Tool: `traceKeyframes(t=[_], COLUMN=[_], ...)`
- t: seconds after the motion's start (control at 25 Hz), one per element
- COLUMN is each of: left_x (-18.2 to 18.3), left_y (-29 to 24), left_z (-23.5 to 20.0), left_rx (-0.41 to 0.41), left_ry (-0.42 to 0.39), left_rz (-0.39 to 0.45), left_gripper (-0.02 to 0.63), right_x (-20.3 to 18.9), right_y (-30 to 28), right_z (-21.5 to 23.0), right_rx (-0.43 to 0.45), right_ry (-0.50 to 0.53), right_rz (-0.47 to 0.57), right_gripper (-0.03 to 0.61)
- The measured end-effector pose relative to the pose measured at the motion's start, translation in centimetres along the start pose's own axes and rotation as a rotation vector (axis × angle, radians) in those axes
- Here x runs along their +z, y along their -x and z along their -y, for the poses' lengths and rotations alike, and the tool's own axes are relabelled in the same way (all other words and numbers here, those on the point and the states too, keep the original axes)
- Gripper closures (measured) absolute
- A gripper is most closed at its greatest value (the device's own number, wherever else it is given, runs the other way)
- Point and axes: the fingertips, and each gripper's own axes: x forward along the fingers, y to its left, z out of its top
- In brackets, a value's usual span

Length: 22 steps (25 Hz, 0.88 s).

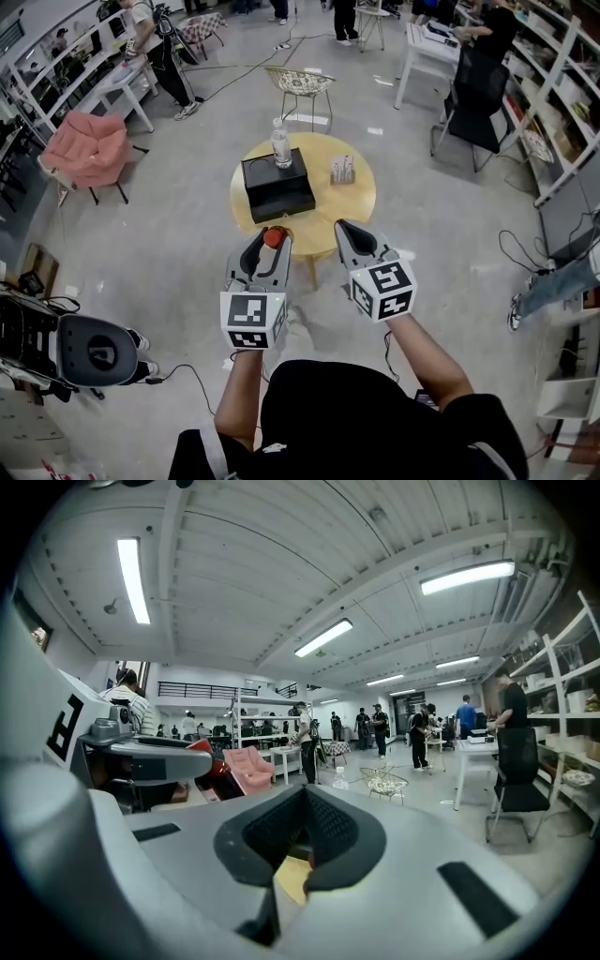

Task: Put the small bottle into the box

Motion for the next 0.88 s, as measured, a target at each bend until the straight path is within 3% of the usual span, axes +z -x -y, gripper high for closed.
traceKeyframes(t=[0.88], left_x=[1.7], left_y=[-13.6], left_z=[-14.3], left_rx=[-0.079], left_ry=[0.038], left_rz=[-0.017], left_gripper=[0.463], right_x=[4.5], right_y=[-17.7], right_z=[4.3], right_rx=[-0.085], right_ry=[-0.028], right_rz=[-0.035], right_gripper=[0.575])
